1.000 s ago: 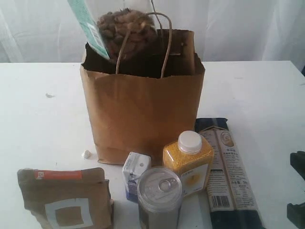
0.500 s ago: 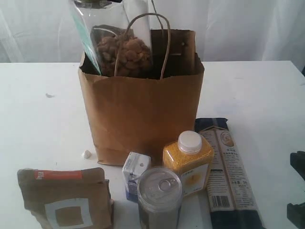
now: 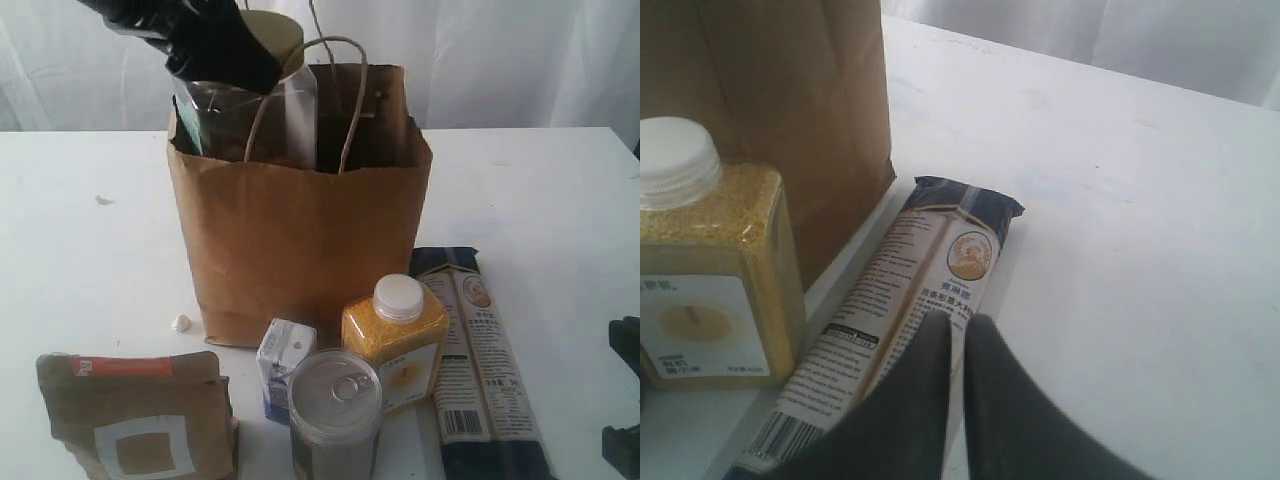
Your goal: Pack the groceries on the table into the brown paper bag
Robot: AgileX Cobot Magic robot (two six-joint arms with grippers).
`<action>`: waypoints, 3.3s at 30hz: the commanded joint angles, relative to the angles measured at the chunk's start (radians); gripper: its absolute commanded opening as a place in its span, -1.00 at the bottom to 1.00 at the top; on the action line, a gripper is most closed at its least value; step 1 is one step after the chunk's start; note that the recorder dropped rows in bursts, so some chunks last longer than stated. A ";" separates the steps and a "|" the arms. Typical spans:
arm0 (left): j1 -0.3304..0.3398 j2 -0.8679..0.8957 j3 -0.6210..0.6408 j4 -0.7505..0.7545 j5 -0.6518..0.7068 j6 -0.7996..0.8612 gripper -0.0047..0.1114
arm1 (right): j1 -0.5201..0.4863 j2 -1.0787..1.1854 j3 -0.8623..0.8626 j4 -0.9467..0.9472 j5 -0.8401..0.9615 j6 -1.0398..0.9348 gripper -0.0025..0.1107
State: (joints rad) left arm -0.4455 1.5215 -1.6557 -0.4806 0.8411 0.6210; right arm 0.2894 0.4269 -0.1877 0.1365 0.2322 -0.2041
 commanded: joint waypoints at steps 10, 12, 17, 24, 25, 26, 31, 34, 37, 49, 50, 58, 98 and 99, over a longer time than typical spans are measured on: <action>-0.005 0.060 -0.010 0.056 0.037 -0.020 -0.92 | -0.002 -0.006 0.004 0.000 -0.005 -0.001 -0.86; -0.005 0.060 -0.010 0.056 0.037 -0.028 -0.92 | -0.002 -0.006 0.004 0.000 -0.005 -0.001 -0.86; -0.005 0.073 -0.008 0.088 0.051 -0.071 -0.66 | -0.002 -0.006 0.004 0.000 -0.005 -0.001 -0.86; -0.005 0.093 -0.008 0.084 0.086 -0.110 0.29 | -0.002 -0.006 0.004 0.000 -0.005 -0.001 -0.86; -0.005 0.093 -0.008 0.084 0.086 -0.112 0.34 | -0.002 -0.006 0.004 0.000 -0.005 -0.001 -0.86; -0.005 0.093 -0.008 0.086 0.087 -0.115 0.38 | -0.002 -0.006 0.004 0.000 -0.005 -0.001 -0.86; -0.005 0.093 -0.008 0.086 0.093 -0.116 0.38 | -0.002 -0.006 0.004 0.000 -0.005 -0.001 -0.86; -0.005 0.093 -0.008 0.086 0.093 -0.121 0.38 | -0.002 -0.006 0.004 0.000 -0.005 -0.001 -0.86; -0.005 0.093 -0.008 0.086 0.093 -0.121 0.38 | -0.002 -0.006 0.004 0.000 -0.005 -0.001 -0.86; -0.005 0.095 0.010 0.088 0.015 -0.126 0.69 | -0.002 -0.006 0.004 0.000 -0.005 -0.001 -0.86; -0.005 0.095 0.017 0.088 0.011 -0.126 0.73 | -0.002 -0.006 0.004 0.000 -0.005 -0.001 -0.86; -0.005 0.095 0.040 0.095 0.026 -0.117 0.89 | -0.002 -0.006 0.004 0.000 -0.005 -0.001 -0.86; -0.005 0.089 0.038 0.067 0.072 -0.041 0.89 | -0.002 -0.006 0.004 0.002 -0.020 -0.001 -0.86; -0.005 0.089 0.038 0.065 0.072 -0.041 0.89 | -0.002 -0.006 0.004 0.002 -0.040 -0.001 -0.86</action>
State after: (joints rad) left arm -0.4455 1.6266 -1.6153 -0.3752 0.9076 0.5869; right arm 0.2894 0.4269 -0.1877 0.1365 0.2303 -0.2041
